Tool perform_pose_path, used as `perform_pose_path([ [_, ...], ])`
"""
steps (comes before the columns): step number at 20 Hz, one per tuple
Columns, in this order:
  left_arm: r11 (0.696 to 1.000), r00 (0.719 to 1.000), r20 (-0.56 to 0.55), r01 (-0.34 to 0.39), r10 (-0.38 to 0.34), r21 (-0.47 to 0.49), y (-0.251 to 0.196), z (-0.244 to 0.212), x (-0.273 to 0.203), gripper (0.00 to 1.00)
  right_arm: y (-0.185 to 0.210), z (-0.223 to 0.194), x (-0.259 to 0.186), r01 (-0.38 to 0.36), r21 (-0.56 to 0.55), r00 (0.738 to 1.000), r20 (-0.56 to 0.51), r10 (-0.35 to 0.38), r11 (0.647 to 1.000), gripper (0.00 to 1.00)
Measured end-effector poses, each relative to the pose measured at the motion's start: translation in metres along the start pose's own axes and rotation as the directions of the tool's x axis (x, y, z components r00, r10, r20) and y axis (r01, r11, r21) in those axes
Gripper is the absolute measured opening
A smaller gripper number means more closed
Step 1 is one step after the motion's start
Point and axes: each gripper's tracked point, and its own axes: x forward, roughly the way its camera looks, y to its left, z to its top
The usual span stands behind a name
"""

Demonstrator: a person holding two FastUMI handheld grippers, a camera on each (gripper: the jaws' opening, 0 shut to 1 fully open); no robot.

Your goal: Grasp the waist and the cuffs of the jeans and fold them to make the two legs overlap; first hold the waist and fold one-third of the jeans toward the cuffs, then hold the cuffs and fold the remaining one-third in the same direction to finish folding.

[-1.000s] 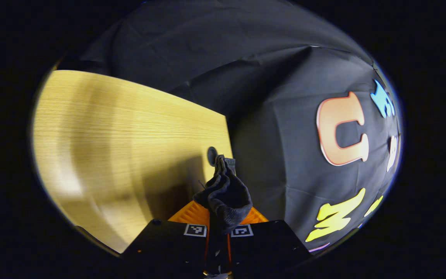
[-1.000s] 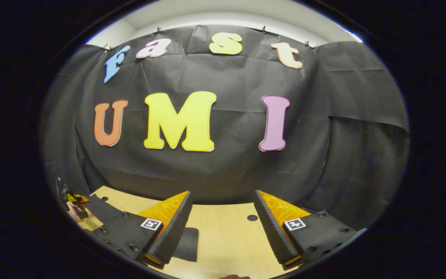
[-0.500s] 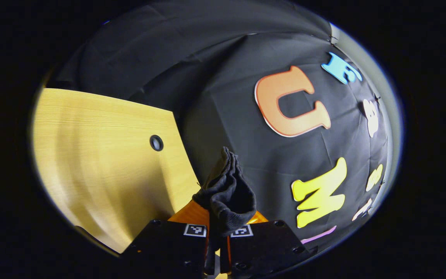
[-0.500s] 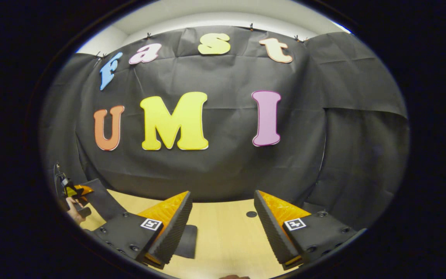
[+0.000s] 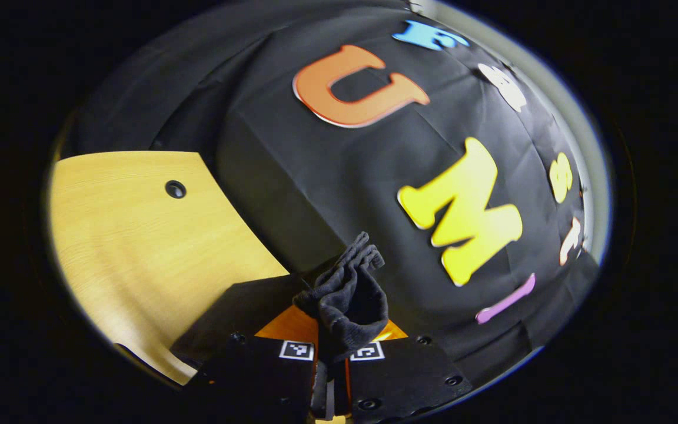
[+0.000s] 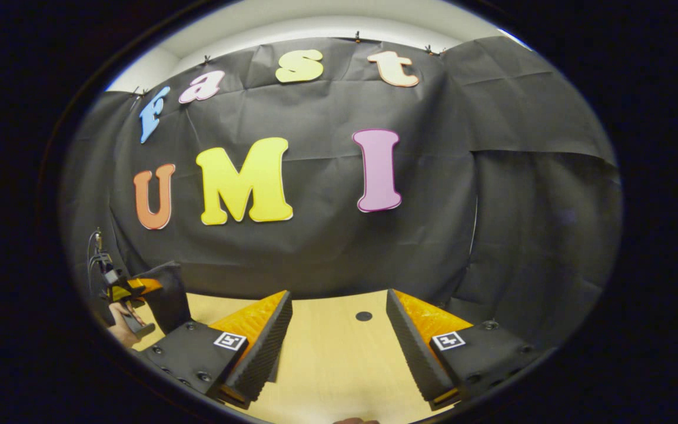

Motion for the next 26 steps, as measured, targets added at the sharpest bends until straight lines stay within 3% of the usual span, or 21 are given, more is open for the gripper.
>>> perform_pose_path([
  [2,0.995,0.999,-0.037,-0.008,0.012,0.096,-0.011,-0.035,0.000,0.17,-0.011,-0.001,-0.002,0.003,-0.002,1.000,-0.003,-0.003,1.000,0.98],
  [4,0.972,0.997,-0.060,-0.026,0.041,0.234,-0.017,-0.070,0.003,0.17,-0.022,-0.001,-0.005,0.009,0.006,1.000,-0.004,-0.009,1.000,0.98],
  [6,0.925,0.995,-0.073,-0.041,0.074,0.379,-0.013,-0.108,0.008,0.17,-0.033,-0.003,-0.005,0.019,0.019,1.000,-0.005,-0.019,1.000,0.98],
  [11,0.793,0.982,-0.120,-0.041,0.143,0.608,0.008,-0.171,0.014,0.17,-0.054,-0.003,-0.001,0.046,0.058,0.999,0.003,-0.046,0.997,0.99],
  [13,0.749,0.979,-0.124,-0.038,0.159,0.661,0.025,-0.182,0.019,0.17,-0.056,-0.008,0.004,0.043,0.079,0.999,-0.003,-0.043,0.996,0.99],
  [15,0.731,0.975,-0.135,-0.039,0.178,0.682,0.036,-0.192,0.021,0.17,-0.057,-0.014,0.007,0.034,0.078,0.999,-0.010,-0.034,0.996,0.99],
  [20,0.721,0.969,-0.140,-0.051,0.202,0.691,0.045,-0.205,0.016,0.17,-0.060,-0.022,0.012,0.022,0.066,0.999,-0.027,-0.020,0.998,0.99],
  [22,0.704,0.969,-0.155,-0.024,0.190,0.710,0.044,-0.212,0.015,0.19,-0.058,-0.022,0.013,0.014,0.065,1.000,-0.027,-0.012,0.998,0.99],
  [26,0.648,0.971,-0.180,0.035,0.160,0.761,0.025,-0.226,0.000,1.00,-0.047,-0.022,0.016,-0.013,0.043,1.000,-0.024,0.014,0.999,0.98],
])
